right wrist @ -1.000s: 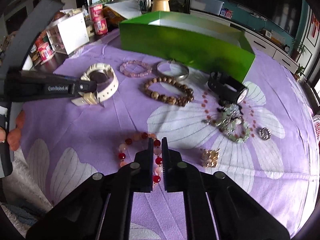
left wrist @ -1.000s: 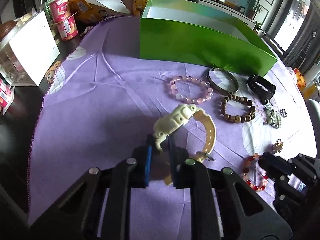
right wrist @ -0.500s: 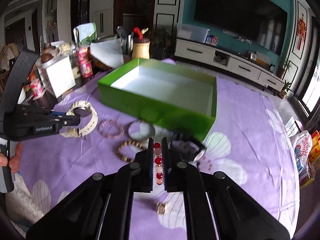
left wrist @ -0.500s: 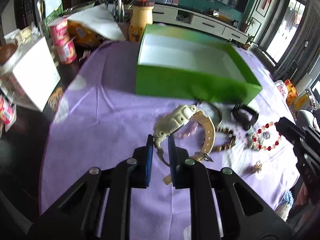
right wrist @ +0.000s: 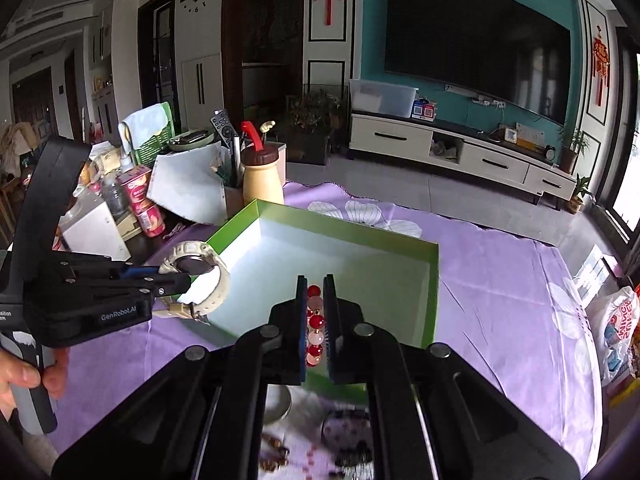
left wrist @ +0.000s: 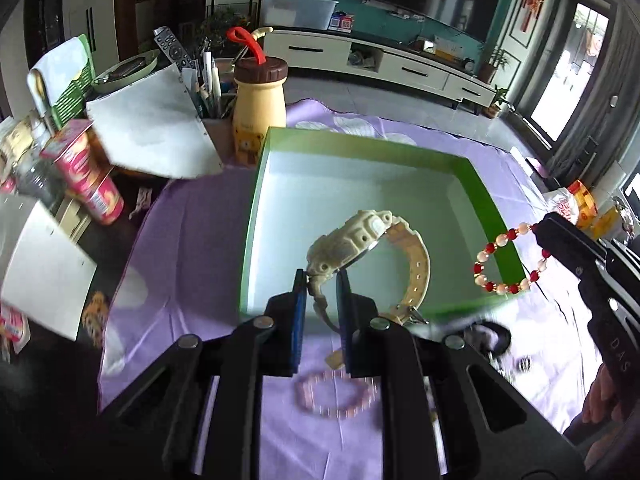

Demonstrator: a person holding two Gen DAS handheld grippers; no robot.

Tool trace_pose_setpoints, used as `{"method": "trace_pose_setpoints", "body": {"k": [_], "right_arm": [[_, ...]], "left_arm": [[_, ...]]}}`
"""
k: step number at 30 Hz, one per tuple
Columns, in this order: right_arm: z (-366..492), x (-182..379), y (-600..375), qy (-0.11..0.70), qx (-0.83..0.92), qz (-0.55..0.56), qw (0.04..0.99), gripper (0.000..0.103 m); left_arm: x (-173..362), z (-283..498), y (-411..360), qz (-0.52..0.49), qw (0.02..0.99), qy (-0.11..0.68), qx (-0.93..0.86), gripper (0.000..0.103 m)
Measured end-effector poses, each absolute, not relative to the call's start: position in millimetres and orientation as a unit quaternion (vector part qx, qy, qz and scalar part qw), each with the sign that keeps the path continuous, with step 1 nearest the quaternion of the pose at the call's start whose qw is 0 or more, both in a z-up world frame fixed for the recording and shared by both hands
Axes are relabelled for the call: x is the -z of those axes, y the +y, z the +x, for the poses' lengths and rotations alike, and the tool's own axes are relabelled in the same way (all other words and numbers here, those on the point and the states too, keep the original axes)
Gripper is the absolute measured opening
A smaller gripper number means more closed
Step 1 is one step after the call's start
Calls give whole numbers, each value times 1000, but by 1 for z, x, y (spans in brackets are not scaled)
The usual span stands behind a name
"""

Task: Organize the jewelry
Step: 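Carry both items into the green box and open both tools to release them, then grasp the brown wooden bead bracelet with the left tool while the right tool grasps the gold charm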

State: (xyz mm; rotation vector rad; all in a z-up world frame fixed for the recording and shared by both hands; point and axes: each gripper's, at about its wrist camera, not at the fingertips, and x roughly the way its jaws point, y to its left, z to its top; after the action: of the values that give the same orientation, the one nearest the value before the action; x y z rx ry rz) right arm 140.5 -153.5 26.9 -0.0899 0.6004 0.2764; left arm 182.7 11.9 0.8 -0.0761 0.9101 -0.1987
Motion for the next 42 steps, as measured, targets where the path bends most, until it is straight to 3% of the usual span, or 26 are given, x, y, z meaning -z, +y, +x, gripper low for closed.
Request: {"method": "trace_pose_setpoints", "body": {"k": [10,13,14,15,27,42], "right_arm": [[209,20,-152,372,-135,-21,918,8],[215,29,-156,386,-120,-13,915,32],[213,28,-161,385,-115,-6,916,39],[211,27,-165,383,-111,-1,917,43],[141,4,-215,365,-103,34,925,44],[25,16,-231,398,-134,53,906,44]], "left_arm": [[35,239,-10,-7,876,476,73,22],[37,243,-12,5,879,473,65,29],[36,243,-12,5,880,470,64,44],[33,242,-11,2,883,465,66,51],[8,184,9,3,897,437,70,69],[13,74,35,13,899,432,75,74]]}}
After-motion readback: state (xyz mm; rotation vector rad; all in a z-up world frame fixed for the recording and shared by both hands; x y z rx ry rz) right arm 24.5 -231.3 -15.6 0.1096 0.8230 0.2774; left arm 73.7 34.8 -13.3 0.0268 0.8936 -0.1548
